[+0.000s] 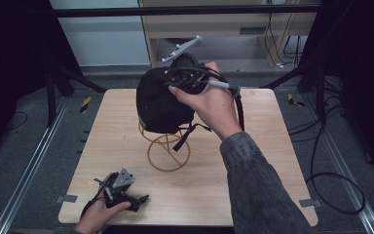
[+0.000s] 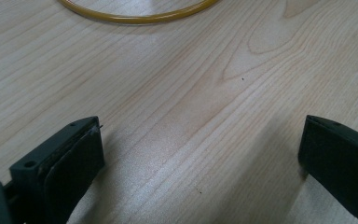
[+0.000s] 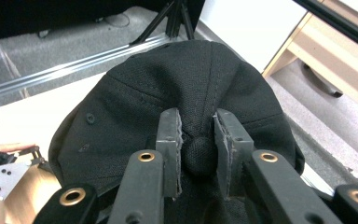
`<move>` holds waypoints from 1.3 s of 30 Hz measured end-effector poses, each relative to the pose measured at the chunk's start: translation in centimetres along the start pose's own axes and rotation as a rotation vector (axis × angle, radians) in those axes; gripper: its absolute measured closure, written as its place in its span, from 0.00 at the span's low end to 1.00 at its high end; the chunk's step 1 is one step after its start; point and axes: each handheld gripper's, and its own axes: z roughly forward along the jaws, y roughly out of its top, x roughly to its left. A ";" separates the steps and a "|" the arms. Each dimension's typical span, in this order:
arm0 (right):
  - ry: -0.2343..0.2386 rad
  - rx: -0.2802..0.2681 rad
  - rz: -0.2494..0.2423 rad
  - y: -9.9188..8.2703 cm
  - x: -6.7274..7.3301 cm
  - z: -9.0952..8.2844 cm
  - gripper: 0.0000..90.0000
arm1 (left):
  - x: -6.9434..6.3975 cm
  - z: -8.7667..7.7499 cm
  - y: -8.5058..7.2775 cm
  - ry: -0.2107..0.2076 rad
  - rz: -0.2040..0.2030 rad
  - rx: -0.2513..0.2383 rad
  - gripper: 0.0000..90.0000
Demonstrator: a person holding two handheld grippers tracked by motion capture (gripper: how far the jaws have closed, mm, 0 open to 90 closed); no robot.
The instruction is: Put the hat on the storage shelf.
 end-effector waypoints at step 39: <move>0.059 0.135 0.027 -0.7 1.0 7.7 0.80 | 0.0 0.0 0.0 0.000 0.000 0.000 0.00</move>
